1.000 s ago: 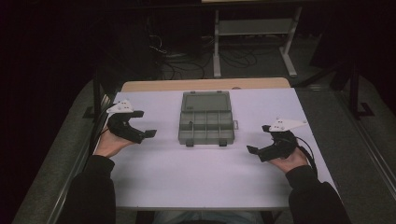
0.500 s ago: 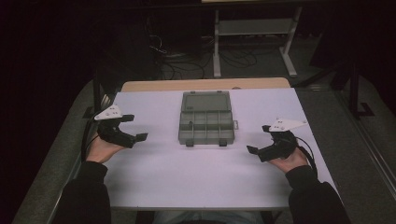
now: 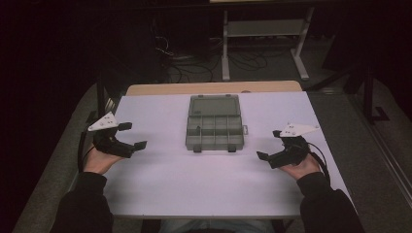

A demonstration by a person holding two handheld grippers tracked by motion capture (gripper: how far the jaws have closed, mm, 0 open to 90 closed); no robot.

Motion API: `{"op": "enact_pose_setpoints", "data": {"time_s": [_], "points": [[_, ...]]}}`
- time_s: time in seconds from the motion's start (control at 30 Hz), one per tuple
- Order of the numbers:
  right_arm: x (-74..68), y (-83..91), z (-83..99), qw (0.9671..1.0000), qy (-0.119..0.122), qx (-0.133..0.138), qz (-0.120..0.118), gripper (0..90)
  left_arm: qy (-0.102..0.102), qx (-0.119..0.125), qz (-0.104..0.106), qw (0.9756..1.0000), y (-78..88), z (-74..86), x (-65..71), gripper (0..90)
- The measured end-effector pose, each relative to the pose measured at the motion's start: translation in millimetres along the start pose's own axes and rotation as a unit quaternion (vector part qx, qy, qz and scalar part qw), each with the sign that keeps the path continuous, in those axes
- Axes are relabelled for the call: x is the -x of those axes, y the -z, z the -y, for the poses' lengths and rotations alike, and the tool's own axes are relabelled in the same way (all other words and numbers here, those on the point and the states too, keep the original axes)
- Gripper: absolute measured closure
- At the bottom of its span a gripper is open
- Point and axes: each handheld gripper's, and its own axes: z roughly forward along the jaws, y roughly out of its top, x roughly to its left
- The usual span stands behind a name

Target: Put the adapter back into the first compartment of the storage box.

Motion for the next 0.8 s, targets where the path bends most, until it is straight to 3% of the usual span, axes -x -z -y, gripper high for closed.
{"op": "enact_pose_setpoints", "data": {"time_s": [0.3,0.8], "points": [[0.2,0.7,0.0,1.0000,-0.001,0.001,0.001,0.0,0.013,0.026,-0.017,0.9994,10.6,17.2,-2.0,0.0],[0.4,1.2,0.3,1.0000,-0.002,0.001,0.002,0.0,0.019,0.035,-0.032,0.9987,17.7,39.4,1.1,0.0]]}}
